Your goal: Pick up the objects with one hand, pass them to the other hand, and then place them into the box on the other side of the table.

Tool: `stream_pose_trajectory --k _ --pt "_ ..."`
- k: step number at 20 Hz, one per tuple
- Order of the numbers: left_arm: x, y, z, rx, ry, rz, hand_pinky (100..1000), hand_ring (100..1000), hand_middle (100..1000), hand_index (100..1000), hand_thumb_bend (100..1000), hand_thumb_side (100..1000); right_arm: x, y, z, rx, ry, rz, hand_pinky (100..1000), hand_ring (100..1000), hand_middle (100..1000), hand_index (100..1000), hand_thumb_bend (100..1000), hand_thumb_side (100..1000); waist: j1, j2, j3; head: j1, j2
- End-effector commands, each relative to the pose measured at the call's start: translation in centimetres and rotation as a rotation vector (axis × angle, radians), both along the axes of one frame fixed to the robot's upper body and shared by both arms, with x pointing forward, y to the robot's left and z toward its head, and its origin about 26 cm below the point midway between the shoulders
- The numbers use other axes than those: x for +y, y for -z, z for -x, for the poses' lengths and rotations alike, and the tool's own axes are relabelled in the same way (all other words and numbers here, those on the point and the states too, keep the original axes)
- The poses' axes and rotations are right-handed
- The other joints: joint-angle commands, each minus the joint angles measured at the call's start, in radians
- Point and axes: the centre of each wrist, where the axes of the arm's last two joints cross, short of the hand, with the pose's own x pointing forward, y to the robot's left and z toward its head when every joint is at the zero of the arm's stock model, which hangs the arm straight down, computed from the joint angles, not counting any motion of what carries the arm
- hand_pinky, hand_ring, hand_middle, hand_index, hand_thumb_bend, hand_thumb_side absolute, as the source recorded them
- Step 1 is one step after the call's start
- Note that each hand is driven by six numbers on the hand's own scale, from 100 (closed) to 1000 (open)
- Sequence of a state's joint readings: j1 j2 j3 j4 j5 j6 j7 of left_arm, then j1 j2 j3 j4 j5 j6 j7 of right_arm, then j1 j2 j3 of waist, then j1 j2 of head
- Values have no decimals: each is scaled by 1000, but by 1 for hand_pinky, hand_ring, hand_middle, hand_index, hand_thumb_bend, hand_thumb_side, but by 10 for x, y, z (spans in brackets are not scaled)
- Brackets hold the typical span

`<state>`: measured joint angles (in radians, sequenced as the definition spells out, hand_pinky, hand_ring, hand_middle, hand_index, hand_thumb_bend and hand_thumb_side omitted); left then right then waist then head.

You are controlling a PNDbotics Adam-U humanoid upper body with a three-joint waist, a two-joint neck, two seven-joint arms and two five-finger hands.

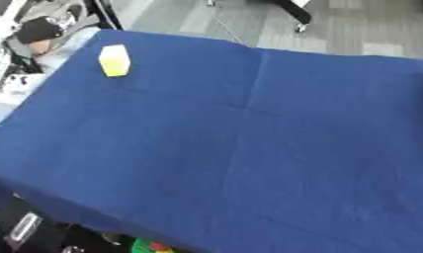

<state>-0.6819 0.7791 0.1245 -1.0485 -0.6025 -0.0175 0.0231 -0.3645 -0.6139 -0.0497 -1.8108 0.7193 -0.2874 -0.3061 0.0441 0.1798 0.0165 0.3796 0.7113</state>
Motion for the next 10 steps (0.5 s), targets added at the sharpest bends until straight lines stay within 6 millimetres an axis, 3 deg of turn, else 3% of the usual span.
stream_pose_trajectory --k 1,10 --pt "13 1 -10 5 -142 44 781 729 705 830 405 782 7 -14 5 -32 -54 7 863 847 884 979 100 100 -6 -3 -4 29 -22" --pt "-3 41 -42 -44 -394 307 770 732 717 842 569 949 18 -17 4 -30 -112 -23 869 850 885 991 100 100 -23 49 -36 66 -61"
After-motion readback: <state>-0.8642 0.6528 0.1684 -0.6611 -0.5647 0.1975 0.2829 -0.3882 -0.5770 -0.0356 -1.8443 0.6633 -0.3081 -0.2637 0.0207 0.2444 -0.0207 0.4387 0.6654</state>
